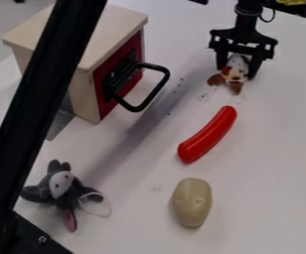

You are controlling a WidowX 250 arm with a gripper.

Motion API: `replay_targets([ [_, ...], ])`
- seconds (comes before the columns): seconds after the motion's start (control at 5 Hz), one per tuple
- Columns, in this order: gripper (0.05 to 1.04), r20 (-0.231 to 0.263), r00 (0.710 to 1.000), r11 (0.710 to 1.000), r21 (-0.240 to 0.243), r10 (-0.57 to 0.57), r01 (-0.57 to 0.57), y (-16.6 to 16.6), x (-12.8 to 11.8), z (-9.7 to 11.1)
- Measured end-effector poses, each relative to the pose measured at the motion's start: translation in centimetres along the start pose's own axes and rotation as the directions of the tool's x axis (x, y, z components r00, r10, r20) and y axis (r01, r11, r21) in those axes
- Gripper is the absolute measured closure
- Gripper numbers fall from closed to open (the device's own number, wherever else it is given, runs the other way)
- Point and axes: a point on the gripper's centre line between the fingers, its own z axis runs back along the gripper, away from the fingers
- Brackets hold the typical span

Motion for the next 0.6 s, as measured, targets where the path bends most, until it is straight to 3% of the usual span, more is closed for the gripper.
replay_targets([
  [0.2, 0.083, 0.030, 0.999, 1.000, -0.009, -0.016, 0.017, -0.3, 0.0, 2.0],
  [0.6, 0.083, 0.140, 0.990, 0.999, -0.029, -0.012, 0.016, 0.3, -1.8, 11.1],
])
